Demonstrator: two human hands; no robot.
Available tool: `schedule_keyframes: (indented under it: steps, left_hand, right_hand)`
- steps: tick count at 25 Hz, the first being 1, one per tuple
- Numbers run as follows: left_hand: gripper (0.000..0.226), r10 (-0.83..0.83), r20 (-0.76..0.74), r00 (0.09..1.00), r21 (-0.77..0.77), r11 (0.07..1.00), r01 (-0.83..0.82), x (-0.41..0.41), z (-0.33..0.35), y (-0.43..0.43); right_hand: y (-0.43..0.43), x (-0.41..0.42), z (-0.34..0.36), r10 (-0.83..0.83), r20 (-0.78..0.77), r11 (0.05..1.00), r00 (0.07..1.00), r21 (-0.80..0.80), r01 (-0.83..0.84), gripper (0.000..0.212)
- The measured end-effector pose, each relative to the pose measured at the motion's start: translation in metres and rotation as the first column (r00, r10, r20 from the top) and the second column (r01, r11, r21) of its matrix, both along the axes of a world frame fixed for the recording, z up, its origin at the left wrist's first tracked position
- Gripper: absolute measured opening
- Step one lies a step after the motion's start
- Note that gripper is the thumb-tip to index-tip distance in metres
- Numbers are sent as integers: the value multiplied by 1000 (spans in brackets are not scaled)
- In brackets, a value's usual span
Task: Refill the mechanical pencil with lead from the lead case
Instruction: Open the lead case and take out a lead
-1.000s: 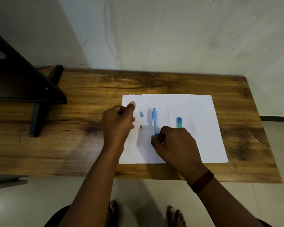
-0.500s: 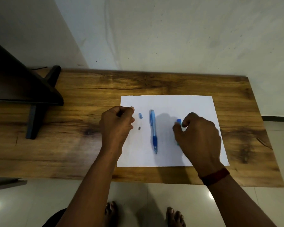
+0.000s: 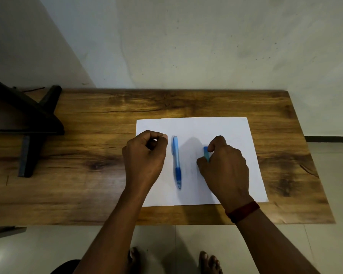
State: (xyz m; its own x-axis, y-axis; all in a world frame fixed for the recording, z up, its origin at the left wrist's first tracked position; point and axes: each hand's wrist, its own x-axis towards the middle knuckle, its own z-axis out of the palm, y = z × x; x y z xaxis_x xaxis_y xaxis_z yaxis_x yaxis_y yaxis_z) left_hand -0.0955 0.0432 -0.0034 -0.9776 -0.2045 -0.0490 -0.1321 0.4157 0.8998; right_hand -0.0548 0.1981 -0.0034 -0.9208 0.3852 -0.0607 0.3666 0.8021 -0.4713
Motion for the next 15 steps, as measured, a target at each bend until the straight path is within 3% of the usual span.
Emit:
schedule_keyframes:
  steps: [3, 6, 8, 10, 15]
  left_hand:
    - [17, -38, -37, 999, -16, 999, 38, 1, 4, 3]
    - [2, -113, -34, 993, -14, 994, 113, 4, 7, 7]
    - [17, -167, -1, 986, -3, 986, 167, 5, 8, 10]
    - [22, -208, 46, 977, 55, 977, 205, 6, 10, 13]
    - [9, -229, 105, 968, 197, 959, 205, 4, 14, 12]
  right_hand:
    - [3, -5, 2, -38, -22, 998, 999, -60, 36, 35]
    - [4, -12, 7, -39, -163, 975, 986, -220, 2, 34]
    - [1, -13, 10, -5, -271, 940, 963, -329, -87, 34]
    - [-5, -13, 12, 27, -338, 908, 941, -386, -165, 35]
    - [-12, -14, 13, 70, -382, 865, 922, -437, -246, 36]
